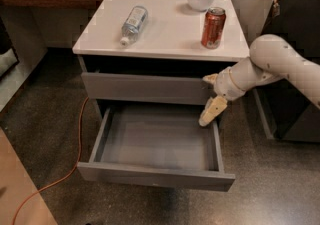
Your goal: Place coke can into middle drawer
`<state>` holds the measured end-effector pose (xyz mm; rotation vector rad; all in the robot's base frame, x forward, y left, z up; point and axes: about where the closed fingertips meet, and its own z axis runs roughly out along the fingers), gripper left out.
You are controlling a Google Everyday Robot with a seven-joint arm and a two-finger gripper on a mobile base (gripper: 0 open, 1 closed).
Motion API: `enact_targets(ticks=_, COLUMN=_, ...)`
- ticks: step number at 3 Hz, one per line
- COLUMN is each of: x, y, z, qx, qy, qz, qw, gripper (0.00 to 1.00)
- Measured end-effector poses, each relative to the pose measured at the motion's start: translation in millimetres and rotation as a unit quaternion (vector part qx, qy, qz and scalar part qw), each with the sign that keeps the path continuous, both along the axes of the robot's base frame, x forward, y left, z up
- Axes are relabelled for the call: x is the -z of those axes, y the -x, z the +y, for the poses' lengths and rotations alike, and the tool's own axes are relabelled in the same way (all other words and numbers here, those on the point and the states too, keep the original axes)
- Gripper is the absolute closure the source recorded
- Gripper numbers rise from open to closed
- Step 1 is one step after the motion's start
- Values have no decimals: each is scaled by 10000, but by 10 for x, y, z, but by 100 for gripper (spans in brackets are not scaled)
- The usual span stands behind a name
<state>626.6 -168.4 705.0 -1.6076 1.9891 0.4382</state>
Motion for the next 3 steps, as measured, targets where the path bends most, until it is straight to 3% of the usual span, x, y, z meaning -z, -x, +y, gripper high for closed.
enact_targets(ticks=2, x=-744, y=-150, z=0, qx=452, qy=-421, qz=-88, qw=9981, gripper=0)
enact_targets(ticks=3, x=-1122, y=-120, z=-29, qx=539, qy=-595, qz=-393, qw=9960, gripper=0)
